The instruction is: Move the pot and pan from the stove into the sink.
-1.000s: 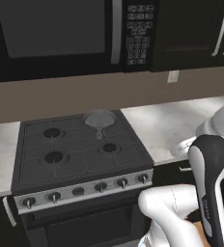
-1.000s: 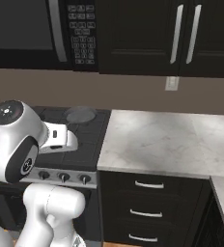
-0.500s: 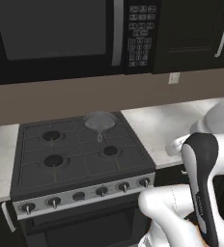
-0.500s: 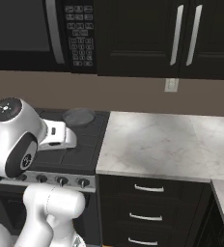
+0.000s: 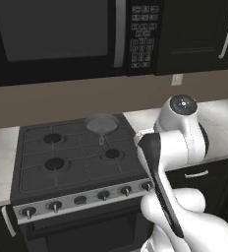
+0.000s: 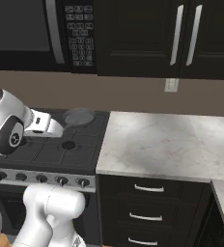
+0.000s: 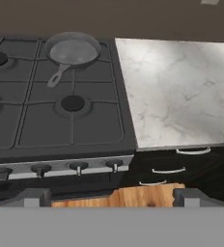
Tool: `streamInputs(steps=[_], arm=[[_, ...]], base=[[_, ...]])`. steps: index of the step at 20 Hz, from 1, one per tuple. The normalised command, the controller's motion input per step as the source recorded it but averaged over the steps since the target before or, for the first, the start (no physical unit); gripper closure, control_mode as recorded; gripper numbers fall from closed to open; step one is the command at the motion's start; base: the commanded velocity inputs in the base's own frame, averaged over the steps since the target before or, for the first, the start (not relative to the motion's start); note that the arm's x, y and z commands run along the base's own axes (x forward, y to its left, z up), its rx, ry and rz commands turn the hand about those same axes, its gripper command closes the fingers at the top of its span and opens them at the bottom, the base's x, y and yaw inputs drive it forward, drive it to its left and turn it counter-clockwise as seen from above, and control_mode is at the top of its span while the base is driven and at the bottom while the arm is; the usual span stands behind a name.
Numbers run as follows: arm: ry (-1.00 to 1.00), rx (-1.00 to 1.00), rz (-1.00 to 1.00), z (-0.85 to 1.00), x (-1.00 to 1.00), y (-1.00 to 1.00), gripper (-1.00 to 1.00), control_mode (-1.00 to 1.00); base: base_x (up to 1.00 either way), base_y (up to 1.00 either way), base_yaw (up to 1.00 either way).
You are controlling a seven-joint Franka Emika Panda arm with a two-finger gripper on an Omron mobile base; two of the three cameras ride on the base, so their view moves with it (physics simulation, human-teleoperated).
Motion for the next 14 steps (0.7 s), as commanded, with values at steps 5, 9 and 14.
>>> streamInputs(steps=[5,9,14], arm=[[0.0,0.05,-0.15,-0.04,0.34,0.28,-1.0,-1.0],[0.01,0.07,-0.01,0.0,0.0,0.0,-1.0,-1.0],[0.0,0.0,0.0,-0.06,0.09,0.03,-1.0,-1.0]], base=[[0.0,0.0,0.0],[0.0,0.0,0.0],[0.0,0.0,0.0]])
